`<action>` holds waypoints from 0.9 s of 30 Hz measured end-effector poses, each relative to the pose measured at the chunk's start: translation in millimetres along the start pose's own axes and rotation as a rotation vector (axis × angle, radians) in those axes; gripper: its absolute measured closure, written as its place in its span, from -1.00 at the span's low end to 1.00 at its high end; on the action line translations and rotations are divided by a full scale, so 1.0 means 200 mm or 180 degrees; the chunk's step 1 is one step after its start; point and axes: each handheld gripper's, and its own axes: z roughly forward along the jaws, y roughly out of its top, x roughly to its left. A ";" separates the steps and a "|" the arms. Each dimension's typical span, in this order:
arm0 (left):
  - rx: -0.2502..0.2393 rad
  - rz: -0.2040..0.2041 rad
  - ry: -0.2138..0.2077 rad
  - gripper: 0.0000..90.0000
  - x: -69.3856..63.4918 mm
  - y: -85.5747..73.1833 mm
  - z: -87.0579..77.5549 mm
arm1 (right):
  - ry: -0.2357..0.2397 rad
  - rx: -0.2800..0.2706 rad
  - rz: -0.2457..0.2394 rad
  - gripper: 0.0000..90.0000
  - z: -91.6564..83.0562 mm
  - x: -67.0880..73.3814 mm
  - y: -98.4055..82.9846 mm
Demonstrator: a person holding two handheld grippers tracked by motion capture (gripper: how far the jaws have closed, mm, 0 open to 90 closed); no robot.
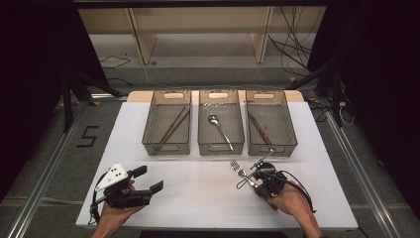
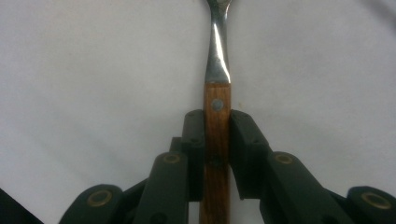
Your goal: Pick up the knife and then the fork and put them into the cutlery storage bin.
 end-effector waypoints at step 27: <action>-0.0010 -0.0012 0.0012 -0.65 0.00 0.00 0.00 | 0.0035 -0.0453 -0.0012 0.72 -0.17 -0.08 0.03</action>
